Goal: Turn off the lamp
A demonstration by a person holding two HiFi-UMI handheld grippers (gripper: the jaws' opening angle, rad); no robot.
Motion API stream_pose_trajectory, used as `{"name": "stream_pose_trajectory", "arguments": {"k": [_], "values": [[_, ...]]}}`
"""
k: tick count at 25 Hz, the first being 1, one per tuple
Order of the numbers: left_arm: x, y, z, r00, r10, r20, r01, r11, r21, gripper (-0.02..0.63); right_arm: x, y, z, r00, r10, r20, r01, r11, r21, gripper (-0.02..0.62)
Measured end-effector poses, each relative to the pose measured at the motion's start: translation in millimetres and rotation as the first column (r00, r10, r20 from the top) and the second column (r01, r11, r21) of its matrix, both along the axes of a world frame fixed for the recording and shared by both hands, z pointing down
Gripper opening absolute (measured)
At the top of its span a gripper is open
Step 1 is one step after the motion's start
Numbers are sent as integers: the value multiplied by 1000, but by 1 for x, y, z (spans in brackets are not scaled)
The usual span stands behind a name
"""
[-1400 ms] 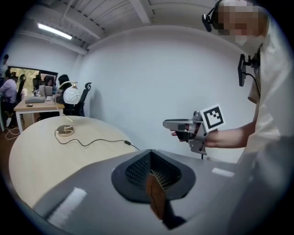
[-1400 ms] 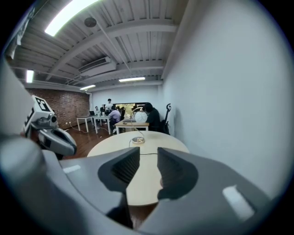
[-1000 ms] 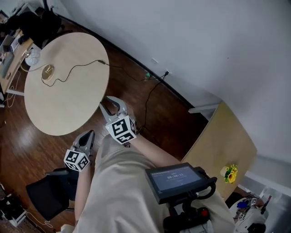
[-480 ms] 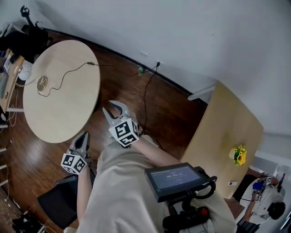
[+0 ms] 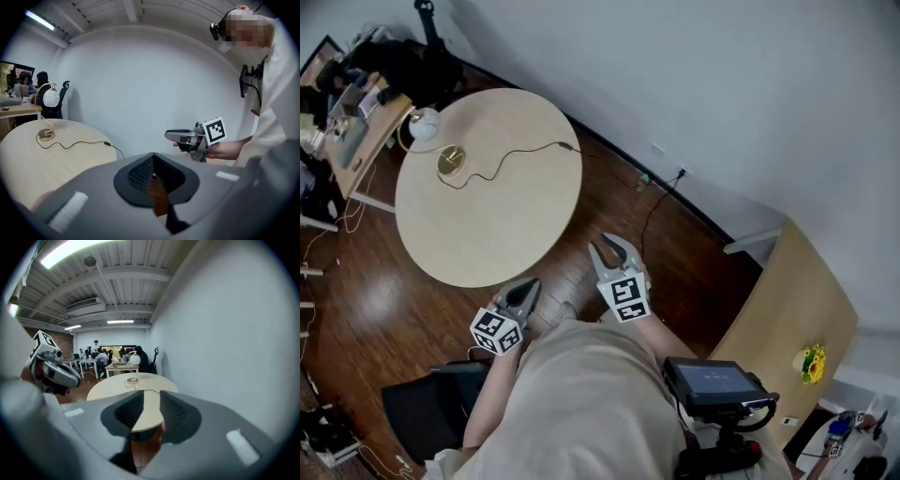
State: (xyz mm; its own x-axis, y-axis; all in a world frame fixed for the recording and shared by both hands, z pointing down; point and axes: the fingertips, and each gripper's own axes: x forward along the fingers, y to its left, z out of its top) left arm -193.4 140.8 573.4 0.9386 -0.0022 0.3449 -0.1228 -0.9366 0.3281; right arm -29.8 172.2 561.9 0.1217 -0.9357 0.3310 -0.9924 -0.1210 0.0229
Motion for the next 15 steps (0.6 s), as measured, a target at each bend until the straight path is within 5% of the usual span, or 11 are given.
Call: {"name": "stream_pose_trajectory", "arguments": {"k": [15], "values": [[-91, -25, 46, 1000, -3, 11, 4, 994, -107, 2, -79, 8, 45, 994, 79, 77, -72, 993, -98, 98]]}}
